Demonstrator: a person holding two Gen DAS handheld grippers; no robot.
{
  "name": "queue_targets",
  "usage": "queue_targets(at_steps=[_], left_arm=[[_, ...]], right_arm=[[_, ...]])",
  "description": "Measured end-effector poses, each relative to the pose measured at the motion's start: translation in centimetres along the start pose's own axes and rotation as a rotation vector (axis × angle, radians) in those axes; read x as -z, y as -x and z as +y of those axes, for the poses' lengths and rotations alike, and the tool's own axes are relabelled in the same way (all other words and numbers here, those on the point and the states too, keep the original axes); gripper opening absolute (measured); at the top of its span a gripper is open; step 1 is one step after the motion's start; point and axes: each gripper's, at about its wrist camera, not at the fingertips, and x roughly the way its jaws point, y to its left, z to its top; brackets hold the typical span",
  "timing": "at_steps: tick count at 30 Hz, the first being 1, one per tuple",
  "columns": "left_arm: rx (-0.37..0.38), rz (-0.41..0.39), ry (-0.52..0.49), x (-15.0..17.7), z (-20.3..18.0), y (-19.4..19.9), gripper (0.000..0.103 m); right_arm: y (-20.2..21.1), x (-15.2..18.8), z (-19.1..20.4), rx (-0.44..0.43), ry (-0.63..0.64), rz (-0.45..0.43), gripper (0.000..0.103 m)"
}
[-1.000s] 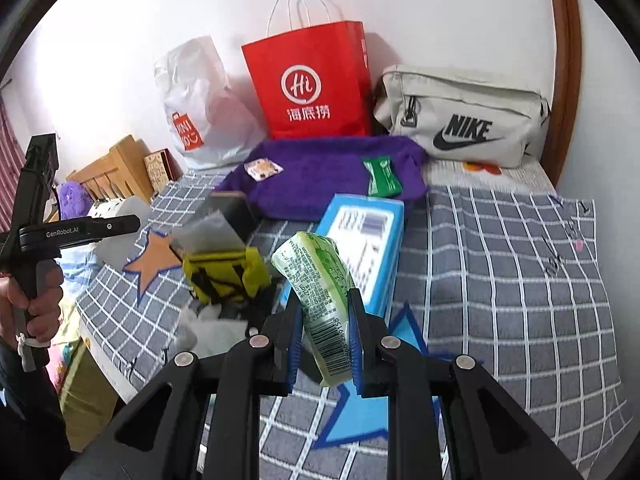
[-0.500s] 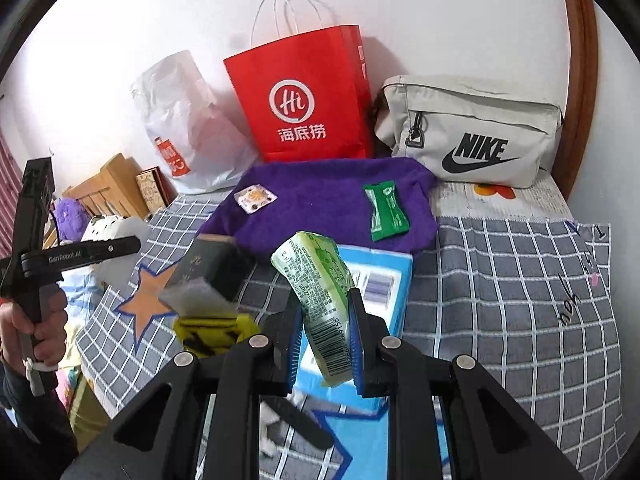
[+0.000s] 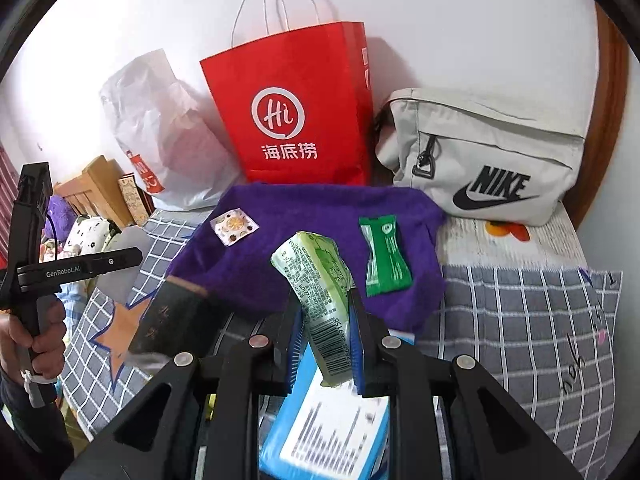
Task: Organize soft objects
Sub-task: 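Carry the foam block with the left tool while the right tool carries the tissue pack toward the towel, then open the left tool over the purple towel while the right tool releases the tissue pack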
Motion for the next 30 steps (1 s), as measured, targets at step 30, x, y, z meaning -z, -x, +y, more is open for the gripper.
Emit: queue_targets(at_steps=[30], left_arm=[[-0.033, 0.166, -0.009, -4.5, -0.7, -12.3, 0.049]], right_arm=[[-13.6, -1.5, -2.0, 0.018, 0.060, 0.222, 0.021]])
